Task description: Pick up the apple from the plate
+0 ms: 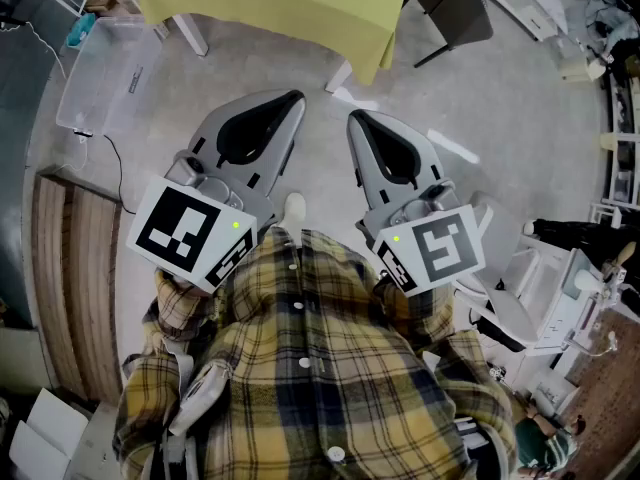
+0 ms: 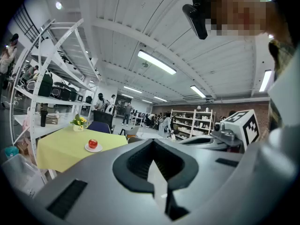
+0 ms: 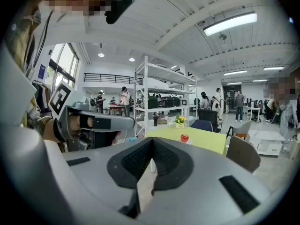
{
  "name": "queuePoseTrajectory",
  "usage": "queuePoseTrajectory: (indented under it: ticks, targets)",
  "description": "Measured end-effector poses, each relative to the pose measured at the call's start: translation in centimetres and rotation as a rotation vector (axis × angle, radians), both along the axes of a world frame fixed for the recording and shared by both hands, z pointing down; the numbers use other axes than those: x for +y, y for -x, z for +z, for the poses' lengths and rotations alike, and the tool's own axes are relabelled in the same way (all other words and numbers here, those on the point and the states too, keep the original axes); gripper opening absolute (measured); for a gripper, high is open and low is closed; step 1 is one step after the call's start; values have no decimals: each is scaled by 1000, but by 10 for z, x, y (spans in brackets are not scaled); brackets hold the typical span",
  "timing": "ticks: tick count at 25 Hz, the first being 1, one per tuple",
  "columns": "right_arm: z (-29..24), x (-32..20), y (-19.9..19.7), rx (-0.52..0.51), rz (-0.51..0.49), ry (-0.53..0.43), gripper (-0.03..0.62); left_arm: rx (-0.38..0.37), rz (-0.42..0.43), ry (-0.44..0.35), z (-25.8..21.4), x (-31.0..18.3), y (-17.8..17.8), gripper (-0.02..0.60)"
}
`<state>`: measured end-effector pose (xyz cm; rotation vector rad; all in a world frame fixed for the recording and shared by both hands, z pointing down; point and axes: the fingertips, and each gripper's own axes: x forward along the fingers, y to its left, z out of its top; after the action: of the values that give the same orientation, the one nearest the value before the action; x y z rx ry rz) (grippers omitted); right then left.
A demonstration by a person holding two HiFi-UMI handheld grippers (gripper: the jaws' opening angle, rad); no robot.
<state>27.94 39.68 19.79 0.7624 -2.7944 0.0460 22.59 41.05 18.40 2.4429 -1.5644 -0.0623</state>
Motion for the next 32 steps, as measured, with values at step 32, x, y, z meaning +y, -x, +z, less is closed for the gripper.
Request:
queuePoseTrajectory:
  ticks: [32]
  targets:
    - [30,-78,34,-24,-23,124,-3,29,-84,55,24,-67,57,-2]
